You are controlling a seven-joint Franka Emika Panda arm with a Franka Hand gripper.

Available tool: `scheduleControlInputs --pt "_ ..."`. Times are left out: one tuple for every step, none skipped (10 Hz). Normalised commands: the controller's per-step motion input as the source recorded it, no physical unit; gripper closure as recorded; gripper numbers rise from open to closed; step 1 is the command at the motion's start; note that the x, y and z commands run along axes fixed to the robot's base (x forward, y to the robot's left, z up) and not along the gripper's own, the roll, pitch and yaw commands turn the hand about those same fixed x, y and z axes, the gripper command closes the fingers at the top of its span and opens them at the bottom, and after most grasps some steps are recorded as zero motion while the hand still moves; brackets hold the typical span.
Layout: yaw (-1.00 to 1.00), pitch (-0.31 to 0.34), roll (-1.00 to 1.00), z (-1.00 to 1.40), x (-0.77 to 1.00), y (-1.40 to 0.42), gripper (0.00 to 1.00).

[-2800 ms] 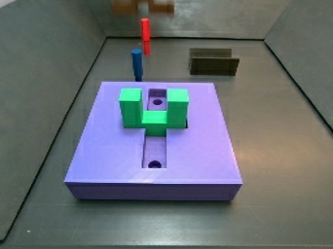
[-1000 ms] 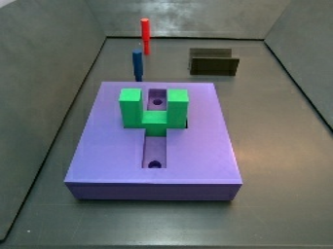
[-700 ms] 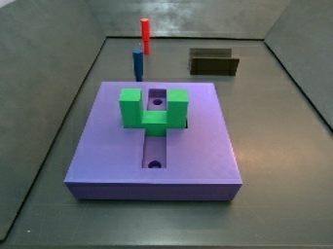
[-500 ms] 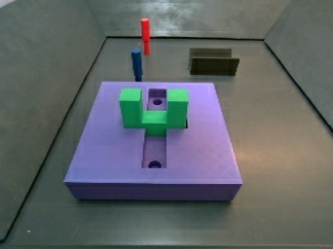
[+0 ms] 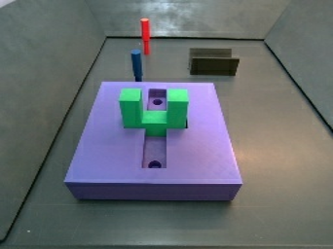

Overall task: Pick up the brown object. Move up. Move to above the board. Insert the brown object.
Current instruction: Insert the brown object.

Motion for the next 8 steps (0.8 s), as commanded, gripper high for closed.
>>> scheduleControlInputs --pt "-1.00 -0.183 0.00 -0.04 0.00 0.00 1.00" --pt "-1.00 -0.163 0.02 -0.14 0.04 0.00 1.00" --pt "-0.98 -0.184 0.05 -0.19 0.07 0.00 1.00" --pt "-0.92 -0.196 0.11 -0.25 0.12 0.00 1.00" --pt "-0.90 -0.173 0.18 -0.32 0.15 0.00 1.00" --pt "-0.92 -0.131 0.21 -0.32 0.16 0.00 1.00" --pt "-0.92 -0.130 0.21 -0.32 0.16 0.00 1.00" --pt "-0.93 -0.121 0.20 -0.32 0.15 0.00 1.00"
